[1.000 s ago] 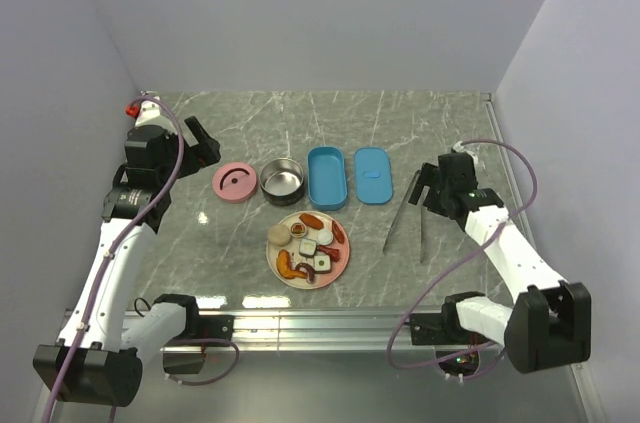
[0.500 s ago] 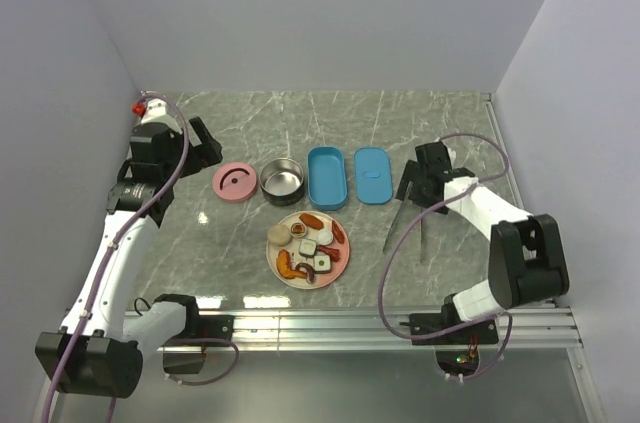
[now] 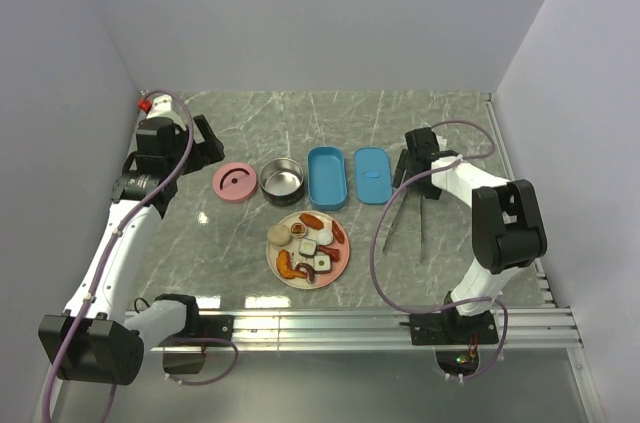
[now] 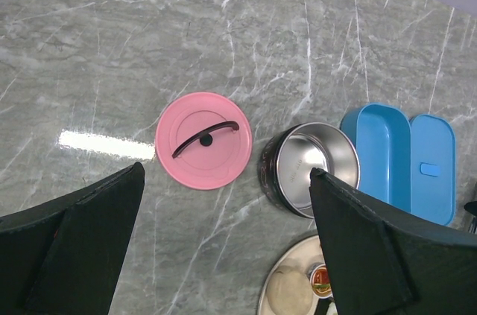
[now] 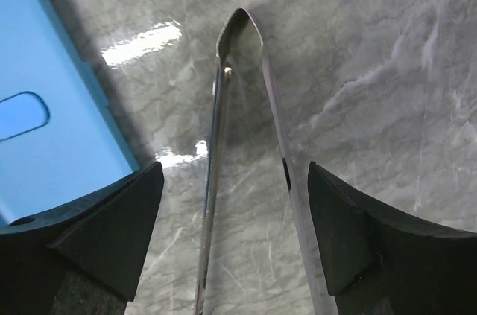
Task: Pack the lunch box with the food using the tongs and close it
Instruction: Grab the clamp with the right arm
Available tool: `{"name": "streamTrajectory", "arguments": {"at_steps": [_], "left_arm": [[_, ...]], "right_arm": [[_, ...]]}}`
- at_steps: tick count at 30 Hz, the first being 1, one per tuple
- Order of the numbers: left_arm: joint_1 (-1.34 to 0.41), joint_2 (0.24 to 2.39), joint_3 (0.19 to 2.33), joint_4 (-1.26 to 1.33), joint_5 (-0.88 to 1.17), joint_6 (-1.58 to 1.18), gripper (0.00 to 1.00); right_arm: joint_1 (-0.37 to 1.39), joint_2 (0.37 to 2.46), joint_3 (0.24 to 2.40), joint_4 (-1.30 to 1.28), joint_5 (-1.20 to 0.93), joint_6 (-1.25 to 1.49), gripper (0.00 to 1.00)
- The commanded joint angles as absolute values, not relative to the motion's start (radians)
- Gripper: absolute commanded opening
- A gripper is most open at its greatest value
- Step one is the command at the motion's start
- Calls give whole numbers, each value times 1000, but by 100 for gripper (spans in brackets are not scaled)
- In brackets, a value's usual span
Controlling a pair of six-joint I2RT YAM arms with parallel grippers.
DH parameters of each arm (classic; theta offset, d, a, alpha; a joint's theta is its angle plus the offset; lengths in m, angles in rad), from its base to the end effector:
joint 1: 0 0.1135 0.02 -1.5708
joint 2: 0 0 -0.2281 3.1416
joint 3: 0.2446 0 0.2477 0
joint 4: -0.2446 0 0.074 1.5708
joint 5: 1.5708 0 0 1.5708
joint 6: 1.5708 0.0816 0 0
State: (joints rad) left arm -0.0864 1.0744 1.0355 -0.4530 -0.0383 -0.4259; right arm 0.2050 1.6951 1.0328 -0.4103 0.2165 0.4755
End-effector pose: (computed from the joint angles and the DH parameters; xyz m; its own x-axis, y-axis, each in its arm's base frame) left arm 0.2901 -0.0220 0.2912 -0.4502 -0.3754 -0.8102 -0.1465 0.9261 -0.3477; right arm 0.3444 0.0537 0.1043 -0.8096 0.2883 -0.5112 0.3063 0.9506 0.0510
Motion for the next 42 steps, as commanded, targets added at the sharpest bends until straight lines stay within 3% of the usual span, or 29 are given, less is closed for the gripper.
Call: {"name": "streamTrajectory", "arguments": {"at_steps": [1, 6, 13, 20, 42], "left_arm": [[-86, 1071, 1077, -423, -31, -408, 99], [-86, 1065, 1058, -416, -31, -420, 99], [-86, 1054, 1071, -433, -35, -426, 99], [-86, 994, 1052, -472, -60, -420, 99], [-87, 923, 1011, -462, -48, -465, 99]], "right_arm": [[212, 1686, 1043, -411, 250, 489, 84], [212, 1675, 994, -388, 238, 480, 82], [204, 1724, 1023, -391, 193, 462, 53], [203, 1724, 1011, -371, 181, 445, 38], [212, 1191, 965, -416, 146, 357, 41]]}}
